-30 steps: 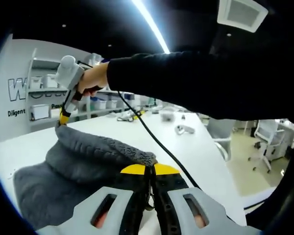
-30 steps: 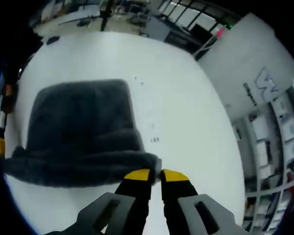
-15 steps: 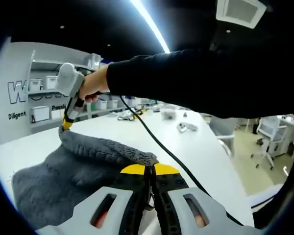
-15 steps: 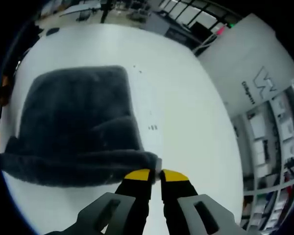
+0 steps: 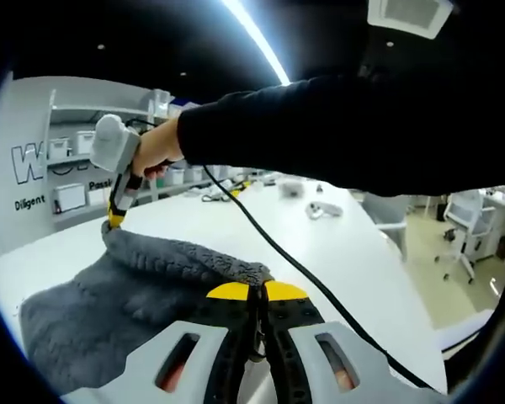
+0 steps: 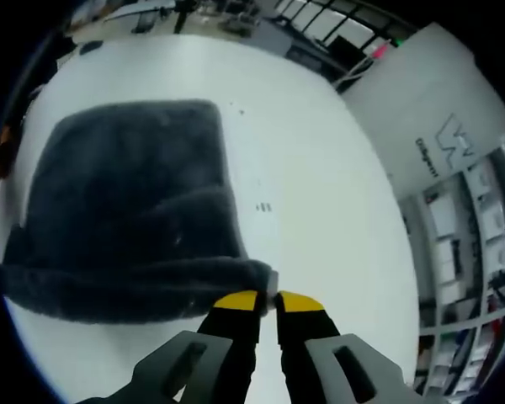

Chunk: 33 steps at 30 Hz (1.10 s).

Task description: Open the folded towel by lifting each exposed corner and separating the folded layers until the towel lies flat within the target outline without major curled edges

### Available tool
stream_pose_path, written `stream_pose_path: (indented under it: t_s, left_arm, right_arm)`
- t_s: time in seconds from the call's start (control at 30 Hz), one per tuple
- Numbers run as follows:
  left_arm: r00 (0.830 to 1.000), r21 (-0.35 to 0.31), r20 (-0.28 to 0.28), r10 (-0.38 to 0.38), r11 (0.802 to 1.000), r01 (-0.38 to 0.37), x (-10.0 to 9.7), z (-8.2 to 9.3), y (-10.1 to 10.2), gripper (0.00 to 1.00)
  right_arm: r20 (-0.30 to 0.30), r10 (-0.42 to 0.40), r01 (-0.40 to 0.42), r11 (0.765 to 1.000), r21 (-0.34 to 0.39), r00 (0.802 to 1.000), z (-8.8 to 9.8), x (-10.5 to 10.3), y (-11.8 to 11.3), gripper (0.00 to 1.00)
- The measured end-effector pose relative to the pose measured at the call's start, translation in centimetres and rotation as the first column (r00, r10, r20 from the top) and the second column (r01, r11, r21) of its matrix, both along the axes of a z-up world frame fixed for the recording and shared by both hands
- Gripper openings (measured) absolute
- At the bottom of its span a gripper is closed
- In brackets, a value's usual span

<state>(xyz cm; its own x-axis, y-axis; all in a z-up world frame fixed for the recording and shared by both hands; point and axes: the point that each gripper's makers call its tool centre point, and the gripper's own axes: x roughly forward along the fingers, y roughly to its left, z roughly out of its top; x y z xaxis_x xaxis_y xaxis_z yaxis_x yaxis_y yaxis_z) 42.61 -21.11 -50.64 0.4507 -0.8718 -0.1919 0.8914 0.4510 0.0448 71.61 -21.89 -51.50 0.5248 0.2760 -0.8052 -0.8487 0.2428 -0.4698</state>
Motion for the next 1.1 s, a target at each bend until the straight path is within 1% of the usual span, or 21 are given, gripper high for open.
stream_pose_path:
  t_s: [0.17, 0.37, 0.73, 0.87, 1.1]
  left_arm:
    - [1.0, 0.017, -0.005, 0.002, 1.0, -0.002, 0.4, -0.7, -0.6, 0.02]
    - [1.0, 0.025, -0.012, 0.002, 1.0, -0.002, 0.6, -1.2, -1.1, 0.02]
    - [1.0, 0.05, -0.027, -0.006, 0.999, 0.007, 0.8, -2.5, -1.8, 0.02]
    - [0.999, 0.052, -0.034, -0.009, 0.999, 0.011, 1.0, -2.8, -2.0, 0.02]
    - [0.999, 0.065, -0.036, -0.021, 0.998, 0.024, 0.9, -3.8, -2.9, 0.02]
  right_arm:
    - [0.023, -0.012, 0.011, 1.0, 0.011, 1.0, -0.5, 0.7, -0.8, 0.04]
    - [0.034, -0.003, 0.003, 1.0, -0.016, 0.999, -1.9, 1.1, -1.3, 0.04]
    - [0.04, 0.022, -0.021, 0.999, -0.039, 0.999, -3.3, 1.7, -1.2, 0.04]
    - [0.057, 0.028, -0.024, 0.997, -0.068, 0.998, -4.0, 1.8, -1.8, 0.04]
    - [0.067, 0.014, -0.01, 0.998, -0.069, 0.998, -4.5, 1.9, -2.9, 0.05]
